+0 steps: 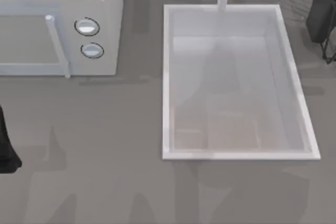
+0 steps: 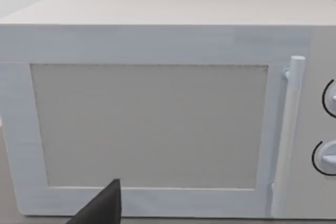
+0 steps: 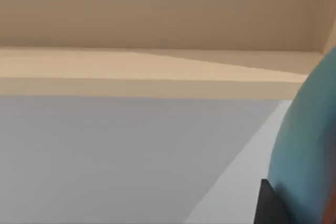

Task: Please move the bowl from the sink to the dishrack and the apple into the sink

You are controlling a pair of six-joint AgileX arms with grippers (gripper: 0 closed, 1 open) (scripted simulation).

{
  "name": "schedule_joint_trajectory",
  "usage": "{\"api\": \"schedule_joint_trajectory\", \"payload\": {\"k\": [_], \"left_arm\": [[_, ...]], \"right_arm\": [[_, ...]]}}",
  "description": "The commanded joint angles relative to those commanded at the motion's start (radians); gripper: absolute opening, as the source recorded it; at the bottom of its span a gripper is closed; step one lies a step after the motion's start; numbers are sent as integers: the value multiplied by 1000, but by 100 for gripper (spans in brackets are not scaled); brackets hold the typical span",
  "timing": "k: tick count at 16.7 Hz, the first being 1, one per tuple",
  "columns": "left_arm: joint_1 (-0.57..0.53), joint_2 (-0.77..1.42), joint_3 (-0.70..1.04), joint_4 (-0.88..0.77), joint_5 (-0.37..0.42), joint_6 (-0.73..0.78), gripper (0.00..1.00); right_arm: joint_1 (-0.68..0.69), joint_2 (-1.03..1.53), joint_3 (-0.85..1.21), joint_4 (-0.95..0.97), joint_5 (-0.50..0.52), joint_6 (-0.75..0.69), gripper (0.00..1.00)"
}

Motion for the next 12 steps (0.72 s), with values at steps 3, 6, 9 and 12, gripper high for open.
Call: {"api": "schedule_joint_trajectory", "payload": {"k": [3,6,9,12], "left_arm": [[0,0,0,0,0,0,100],[0,0,0,0,0,0,100],[0,0,0,0,0,0,100],[0,0,0,0,0,0,100]], "right_arm": [[23,88,-73,132,27,-1,0],[33,123,-104,169,39,-2,0],[33,123,-104,169,39,-2,0],[33,123,-104,169,39,-2,23]]}}
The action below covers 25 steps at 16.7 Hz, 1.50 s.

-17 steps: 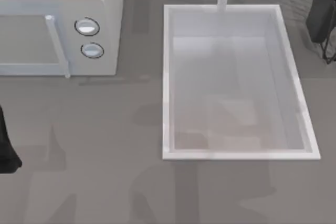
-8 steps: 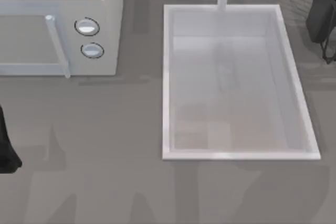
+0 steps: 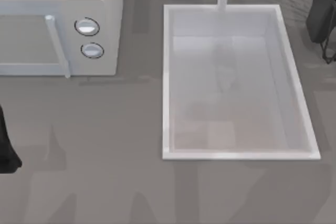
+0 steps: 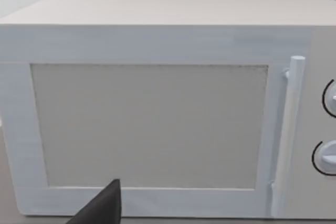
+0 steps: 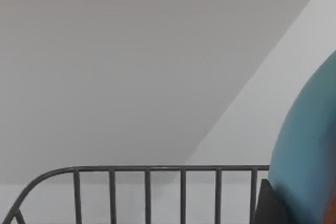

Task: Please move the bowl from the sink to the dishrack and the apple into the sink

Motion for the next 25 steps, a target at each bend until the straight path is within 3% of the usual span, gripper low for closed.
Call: {"api": "schedule_joint_trajectory", "payload": {"k": [10,21,25], "left_arm": [[0,0,0,0,0,0,100],[0,0,0,0,0,0,100],[0,0,0,0,0,0,100]], "right_arm": [[0,0,0,0,0,0,98],[0,-9,-4,-4,1,1,100],[21,-139,-70,-58,26,8,100]]}}
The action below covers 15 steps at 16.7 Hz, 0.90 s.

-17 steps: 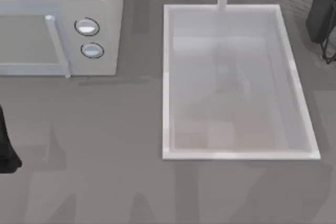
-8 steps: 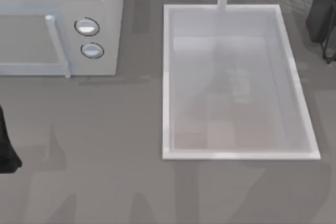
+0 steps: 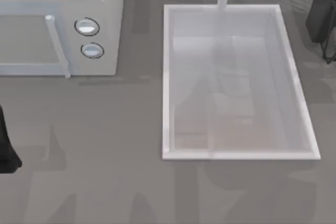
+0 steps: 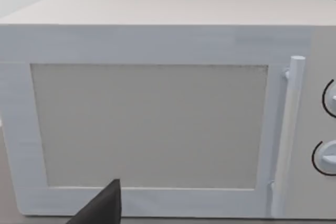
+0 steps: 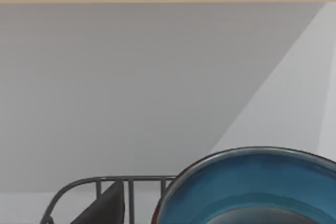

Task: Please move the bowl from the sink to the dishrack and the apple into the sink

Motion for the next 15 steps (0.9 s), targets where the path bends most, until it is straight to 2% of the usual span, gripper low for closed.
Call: {"api": "schedule_joint_trajectory", "payload": {"k": [5,15], "left_arm": [[0,0,0,0,0,0,100],[0,0,0,0,0,0,100]], "right_arm": [[52,-367,-188,-158,63,3,100],[213,-1332,-700,-589,201,-17,100]]}}
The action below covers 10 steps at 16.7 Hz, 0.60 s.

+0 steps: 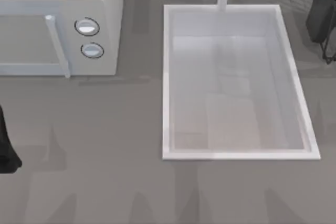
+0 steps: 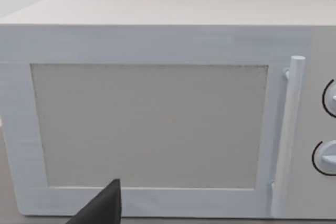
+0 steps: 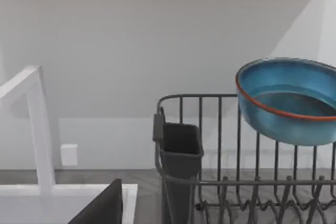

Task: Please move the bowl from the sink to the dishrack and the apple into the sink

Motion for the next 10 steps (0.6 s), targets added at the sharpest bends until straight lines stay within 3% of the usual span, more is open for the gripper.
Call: {"api": "schedule_joint_trajectory", "payload": {"k": [5,10], "left_arm": [[0,0,0,0,0,0,100],[0,0,0,0,0,0,100]], "right_arm": [[62,-281,-178,-150,43,-6,100],[74,-326,-209,-176,51,-7,100]]}}
